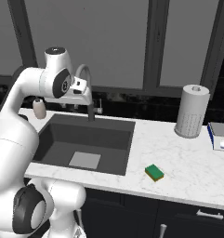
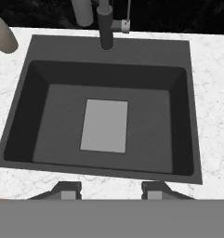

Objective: Pick the pan and sponge and place them into the sink. Then turn on the water.

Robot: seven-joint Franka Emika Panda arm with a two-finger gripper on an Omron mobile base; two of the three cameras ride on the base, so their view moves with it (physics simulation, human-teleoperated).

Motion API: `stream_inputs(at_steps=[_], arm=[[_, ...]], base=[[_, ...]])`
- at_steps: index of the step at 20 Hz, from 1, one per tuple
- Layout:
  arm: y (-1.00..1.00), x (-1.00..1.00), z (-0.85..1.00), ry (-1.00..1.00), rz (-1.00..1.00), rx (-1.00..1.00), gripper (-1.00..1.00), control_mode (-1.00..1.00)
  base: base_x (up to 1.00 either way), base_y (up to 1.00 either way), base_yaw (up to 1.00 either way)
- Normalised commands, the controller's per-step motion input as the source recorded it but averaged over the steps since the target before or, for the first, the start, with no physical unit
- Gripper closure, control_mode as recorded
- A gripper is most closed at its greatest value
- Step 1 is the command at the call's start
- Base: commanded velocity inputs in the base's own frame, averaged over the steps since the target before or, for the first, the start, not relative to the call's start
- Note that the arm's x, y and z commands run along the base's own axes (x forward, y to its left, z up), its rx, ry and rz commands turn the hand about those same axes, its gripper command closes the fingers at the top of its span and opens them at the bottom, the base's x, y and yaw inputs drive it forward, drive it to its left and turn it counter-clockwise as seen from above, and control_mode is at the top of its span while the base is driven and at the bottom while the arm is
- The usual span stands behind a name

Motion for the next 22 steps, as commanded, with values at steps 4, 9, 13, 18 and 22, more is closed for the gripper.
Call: stream_inputs(at_steps=[4, 9, 13, 18, 22], arm=[[0.11, -0.03, -0.07, 0.0, 0.0, 0.0, -1.0, -1.0], [0.7, -0.03, -0.32, 0.0, 0.0, 0.0, -1.0, -1.0], [0.93, -0.15, -0.14, 0.0, 0.0, 0.0, -1.0, -1.0], [0.9, -0.26, -0.12, -0.01, 0.0, 0.01, -1.0, -1.0], [0.83, -0.32, -0.05, 0.0, 0.0, 0.03, -1.0, -1.0]], base=[[0.0, 0.0, 0.0], [0.0, 0.0, 0.0], [0.0, 0.0, 0.0], [0.0, 0.0, 0.0], [0.0, 0.0, 0.0]])
